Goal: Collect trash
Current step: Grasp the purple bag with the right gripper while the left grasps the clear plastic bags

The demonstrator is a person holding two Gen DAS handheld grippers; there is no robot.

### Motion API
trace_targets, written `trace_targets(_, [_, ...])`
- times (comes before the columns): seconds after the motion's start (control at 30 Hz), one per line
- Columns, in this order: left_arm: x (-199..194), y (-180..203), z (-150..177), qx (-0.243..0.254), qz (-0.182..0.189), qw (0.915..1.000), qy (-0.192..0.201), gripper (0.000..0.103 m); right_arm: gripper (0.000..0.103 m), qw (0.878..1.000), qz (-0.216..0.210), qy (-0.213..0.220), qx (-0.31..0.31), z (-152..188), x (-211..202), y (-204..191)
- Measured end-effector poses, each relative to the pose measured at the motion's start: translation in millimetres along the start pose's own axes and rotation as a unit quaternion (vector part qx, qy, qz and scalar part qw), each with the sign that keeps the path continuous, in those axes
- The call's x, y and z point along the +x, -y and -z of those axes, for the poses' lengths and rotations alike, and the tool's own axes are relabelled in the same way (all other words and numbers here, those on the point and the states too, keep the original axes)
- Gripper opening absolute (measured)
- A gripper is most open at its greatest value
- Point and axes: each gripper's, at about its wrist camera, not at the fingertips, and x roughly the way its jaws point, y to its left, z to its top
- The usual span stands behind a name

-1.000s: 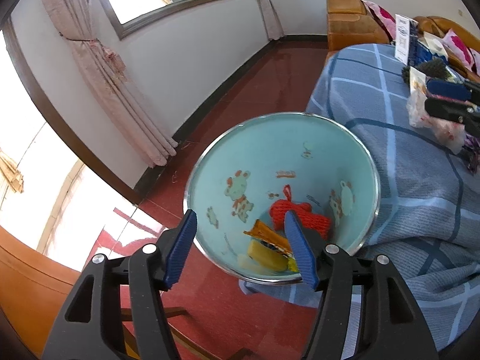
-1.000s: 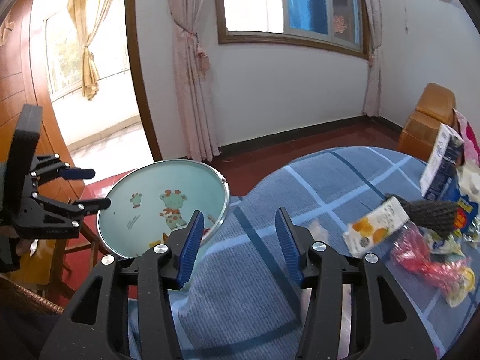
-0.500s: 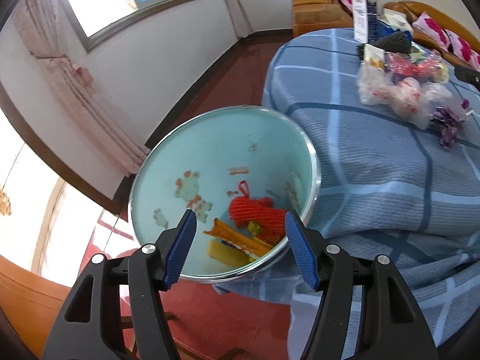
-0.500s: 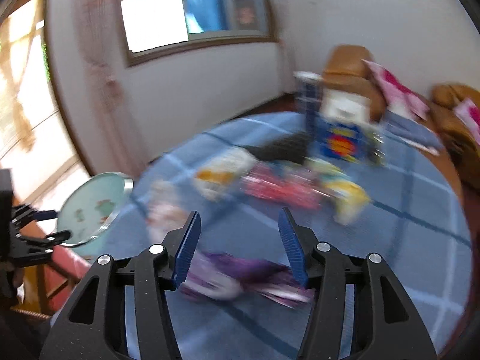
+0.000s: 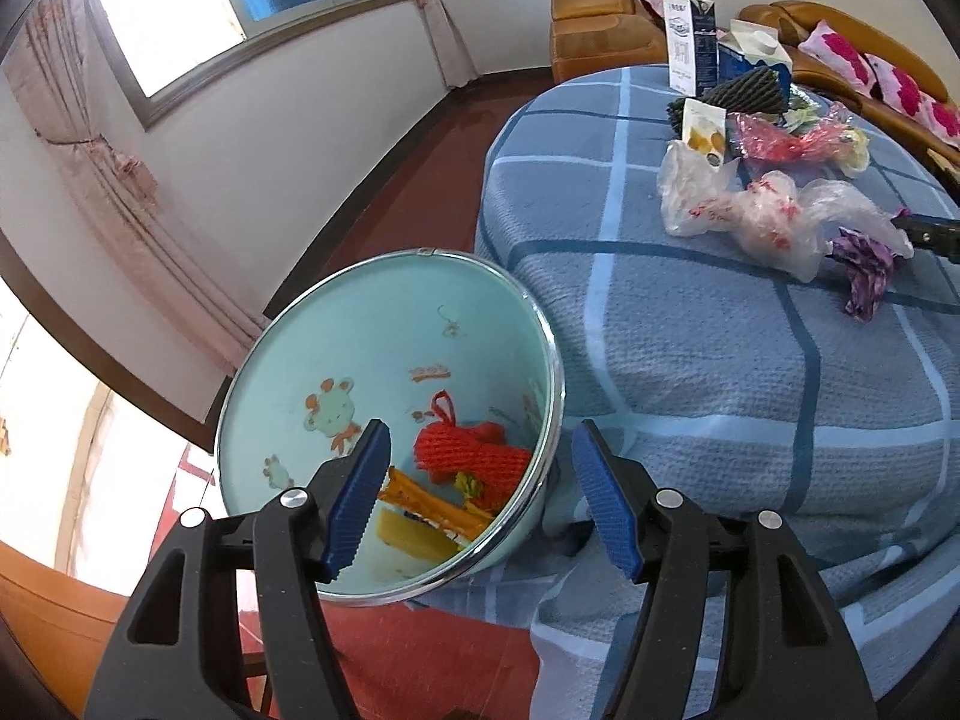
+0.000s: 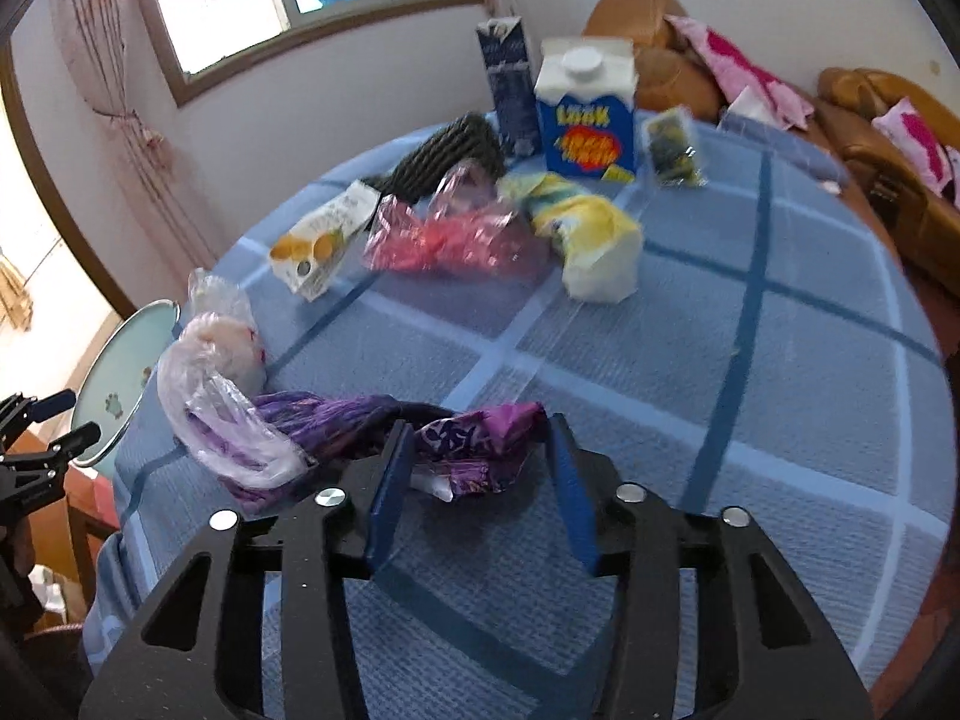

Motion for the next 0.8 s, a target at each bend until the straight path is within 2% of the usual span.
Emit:
trace_targets(0.03, [0, 1, -1, 0.001, 0.001, 1.0, 0.0, 0.063, 0.035, 1.0, -0.005, -0.002, -0.002, -1, 1, -1])
trace_targets(0.07, [0, 2, -1, 0.002, 0.002, 1.0, 0.001, 0.063, 0.02, 1.0, -0.011, -0.01, -0.008, -1, 3, -3])
trace_targets(0.1, [0, 3, -2, 0.002, 0.002, 1.0, 0.002, 0.063, 0.011, 1.0, -0.013, -0.015, -0.011, -1, 4, -4])
trace_targets(0.17, [-1, 4, -4, 0.003, 0.004, 1.0, 0.004, 0.063, 0.006, 1.0, -0.012, -0.02, -0.018, 1, 6, -7])
trace_targets(0.37, [-7, 12, -14, 0.007, 0.011, 0.9998, 0.016, 0.063, 0.005, 1.0, -0.012, 0.001, -0.009, 4, -6, -4])
trace_targets(0.57, [-13, 27, -29, 0.013, 0.023, 0.9991, 0.032, 0.063, 0.005, 0.999, 0.0, 0.034, 0.019, 2, -35, 23])
trace_targets(0.8, [-17, 56, -52, 0.025, 0.041, 0.9972, 0.057, 0.063, 0.005, 0.995, 0.064, 0.039, 0.065, 13, -50, 78])
